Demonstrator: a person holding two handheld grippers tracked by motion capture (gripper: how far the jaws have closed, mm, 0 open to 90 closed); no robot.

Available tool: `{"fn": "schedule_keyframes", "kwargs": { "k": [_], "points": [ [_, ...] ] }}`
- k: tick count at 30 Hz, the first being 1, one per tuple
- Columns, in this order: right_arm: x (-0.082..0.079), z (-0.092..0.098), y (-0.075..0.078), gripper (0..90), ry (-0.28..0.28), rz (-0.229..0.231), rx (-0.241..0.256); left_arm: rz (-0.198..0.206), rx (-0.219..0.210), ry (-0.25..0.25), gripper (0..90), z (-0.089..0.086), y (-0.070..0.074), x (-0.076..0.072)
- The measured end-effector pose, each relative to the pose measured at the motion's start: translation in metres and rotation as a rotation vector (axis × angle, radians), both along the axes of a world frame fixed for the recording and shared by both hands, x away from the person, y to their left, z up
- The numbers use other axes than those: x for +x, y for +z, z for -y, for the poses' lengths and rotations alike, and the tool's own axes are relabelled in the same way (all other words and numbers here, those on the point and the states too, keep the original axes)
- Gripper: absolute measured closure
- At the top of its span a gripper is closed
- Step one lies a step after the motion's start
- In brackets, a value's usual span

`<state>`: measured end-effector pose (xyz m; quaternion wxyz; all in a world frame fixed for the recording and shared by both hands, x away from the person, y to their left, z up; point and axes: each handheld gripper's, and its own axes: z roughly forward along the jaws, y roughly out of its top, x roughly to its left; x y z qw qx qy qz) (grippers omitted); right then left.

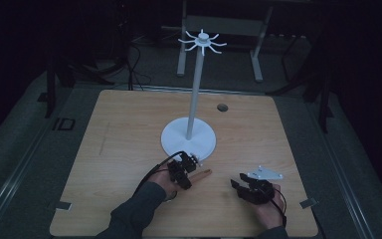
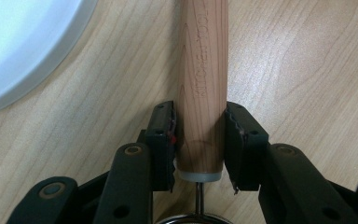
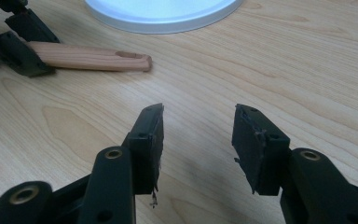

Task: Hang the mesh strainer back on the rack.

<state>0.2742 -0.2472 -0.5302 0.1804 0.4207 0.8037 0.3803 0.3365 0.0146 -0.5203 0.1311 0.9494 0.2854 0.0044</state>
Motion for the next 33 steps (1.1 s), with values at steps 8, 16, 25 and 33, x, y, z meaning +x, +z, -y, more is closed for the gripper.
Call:
{"fn": "schedule_keyframes", "kwargs": {
  "k": [8,16,25,33],
  "points": [
    [0.0,0.0,0.0,52.7,-0.005,0.003,0.004,0.032,-0.01,0.011,68.4,0.0,0.002,-0.002],
    [0.0,0.001,-0.001,52.4,-0.012,0.008,0.001,0.105,-0.094,0.07,68.4,-0.009,0.018,-0.004],
    [0.0,0.001,-0.002,51.8,-0.02,0.018,0.001,0.167,-0.172,0.113,68.5,-0.017,0.033,-0.007],
    [0.0,0.002,-0.001,51.6,-0.031,0.023,0.004,0.213,-0.221,0.134,68.5,-0.022,0.043,-0.01]
  ]
}}
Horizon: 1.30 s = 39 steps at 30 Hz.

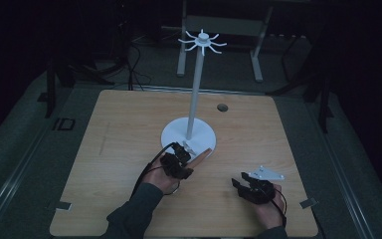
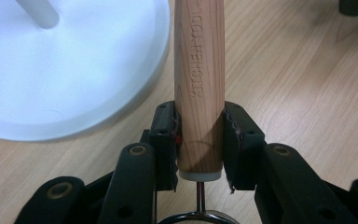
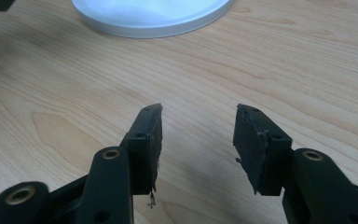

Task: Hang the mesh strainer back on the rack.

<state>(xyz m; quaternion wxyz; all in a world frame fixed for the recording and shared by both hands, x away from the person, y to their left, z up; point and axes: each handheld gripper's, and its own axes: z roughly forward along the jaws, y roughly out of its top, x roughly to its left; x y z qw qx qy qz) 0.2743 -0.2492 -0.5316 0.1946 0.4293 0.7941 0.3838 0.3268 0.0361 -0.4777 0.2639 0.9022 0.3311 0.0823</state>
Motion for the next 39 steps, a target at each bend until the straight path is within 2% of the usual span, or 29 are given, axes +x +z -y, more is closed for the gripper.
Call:
{"fn": "schedule_keyframes", "kwargs": {
  "k": [14,20,29,39],
  "points": [
    [0.0,0.0,-0.001,51.7,-0.004,0.002,0.0,0.065,-0.087,0.067,68.5,-0.01,0.016,-0.003],
    [0.0,0.0,-0.001,51.6,-0.005,0.003,0.002,0.079,-0.124,0.09,68.5,-0.01,0.02,-0.002],
    [0.0,0.0,-0.001,51.6,-0.008,0.006,0.003,0.117,-0.162,0.112,68.4,-0.01,0.03,-0.004],
    [0.0,0.0,-0.001,51.6,-0.008,0.008,0.002,0.164,-0.219,0.159,68.5,-0.013,0.042,-0.007]
  ]
}}
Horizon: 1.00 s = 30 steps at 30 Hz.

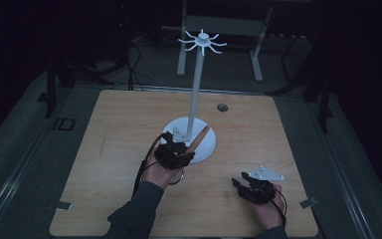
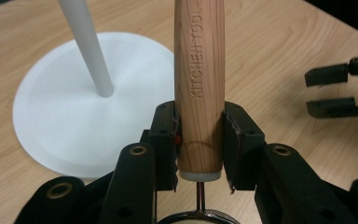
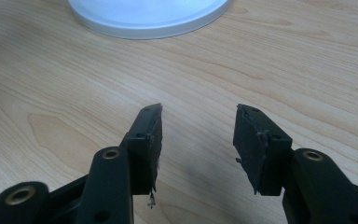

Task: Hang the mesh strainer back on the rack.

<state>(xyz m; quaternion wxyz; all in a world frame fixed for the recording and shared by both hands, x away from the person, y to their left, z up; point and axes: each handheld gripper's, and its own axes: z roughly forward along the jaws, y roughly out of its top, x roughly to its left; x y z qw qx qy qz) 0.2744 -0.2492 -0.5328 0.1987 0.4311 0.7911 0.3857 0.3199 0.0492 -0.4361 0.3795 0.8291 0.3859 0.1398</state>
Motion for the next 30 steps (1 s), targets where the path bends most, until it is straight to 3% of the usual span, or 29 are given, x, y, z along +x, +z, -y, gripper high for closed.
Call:
{"fn": "schedule_keyframes", "kwargs": {
  "k": [23,30],
  "points": [
    [0.0,0.0,0.0,51.4,-0.003,0.002,0.001,0.091,-0.091,0.063,68.5,-0.007,0.028,-0.002],
    [0.0,0.0,-0.001,51.4,-0.003,0.001,-0.001,0.111,-0.112,0.06,68.5,-0.006,0.036,-0.003]
  ]
}}
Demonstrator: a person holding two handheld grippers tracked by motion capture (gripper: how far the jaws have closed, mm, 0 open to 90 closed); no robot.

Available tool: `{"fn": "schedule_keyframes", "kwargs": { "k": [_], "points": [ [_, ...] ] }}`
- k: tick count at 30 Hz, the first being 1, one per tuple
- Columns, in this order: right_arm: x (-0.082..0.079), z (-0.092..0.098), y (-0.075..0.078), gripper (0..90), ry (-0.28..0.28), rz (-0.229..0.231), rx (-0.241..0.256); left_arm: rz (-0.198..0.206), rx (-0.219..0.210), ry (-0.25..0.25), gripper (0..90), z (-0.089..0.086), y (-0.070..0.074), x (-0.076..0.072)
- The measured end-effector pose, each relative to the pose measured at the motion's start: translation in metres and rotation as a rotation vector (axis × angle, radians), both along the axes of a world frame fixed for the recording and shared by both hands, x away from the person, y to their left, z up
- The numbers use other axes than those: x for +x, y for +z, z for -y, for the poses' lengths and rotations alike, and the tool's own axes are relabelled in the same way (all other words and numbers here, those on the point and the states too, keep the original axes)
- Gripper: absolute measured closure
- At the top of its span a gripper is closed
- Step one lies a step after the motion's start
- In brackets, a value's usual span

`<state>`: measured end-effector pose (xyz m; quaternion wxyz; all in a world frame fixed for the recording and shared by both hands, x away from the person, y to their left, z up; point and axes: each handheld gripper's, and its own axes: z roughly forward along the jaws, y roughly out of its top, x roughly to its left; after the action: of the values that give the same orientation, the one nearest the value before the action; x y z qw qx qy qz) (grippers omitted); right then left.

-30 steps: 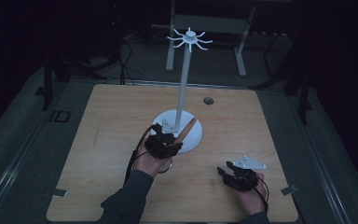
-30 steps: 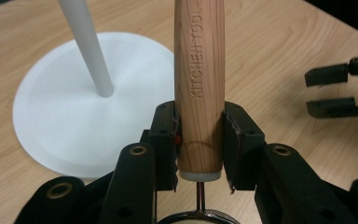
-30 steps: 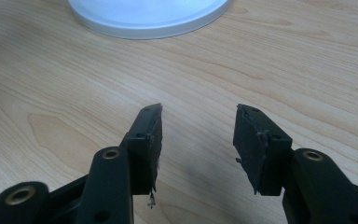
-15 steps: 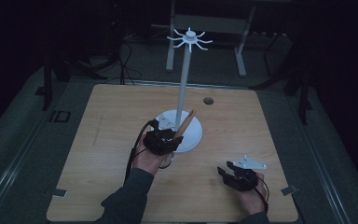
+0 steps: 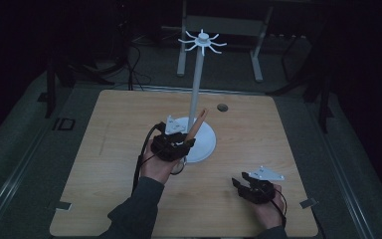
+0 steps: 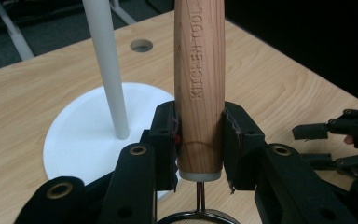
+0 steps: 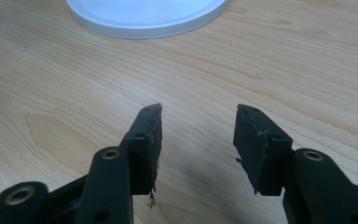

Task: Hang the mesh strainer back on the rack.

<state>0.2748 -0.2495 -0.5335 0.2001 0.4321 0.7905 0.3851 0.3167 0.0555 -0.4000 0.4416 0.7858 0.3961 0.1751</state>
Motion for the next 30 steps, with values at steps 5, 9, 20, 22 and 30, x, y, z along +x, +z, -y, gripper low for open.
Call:
{"fn": "schedule_keyframes", "kwargs": {
  "k": [5,9,20,22,30],
  "points": [
    [0.0,0.0,0.0,51.3,0.0,-0.001,0.0,0.024,-0.01,0.006,68.4,0.001,0.007,0.0],
    [0.0,0.0,0.0,51.3,0.0,-0.001,0.001,0.039,-0.02,0.011,68.5,0.001,0.013,-0.001],
    [0.0,0.0,-0.001,51.4,0.001,-0.003,-0.002,0.083,-0.045,0.029,68.5,0.001,0.027,-0.001],
    [0.0,0.0,-0.001,51.4,0.001,-0.005,-0.001,0.093,-0.053,0.033,68.5,0.002,0.029,-0.001],
    [0.0,-0.001,-0.001,51.4,0.001,-0.004,-0.007,0.121,-0.078,0.05,68.5,0.001,0.037,-0.001]
  ]
}}
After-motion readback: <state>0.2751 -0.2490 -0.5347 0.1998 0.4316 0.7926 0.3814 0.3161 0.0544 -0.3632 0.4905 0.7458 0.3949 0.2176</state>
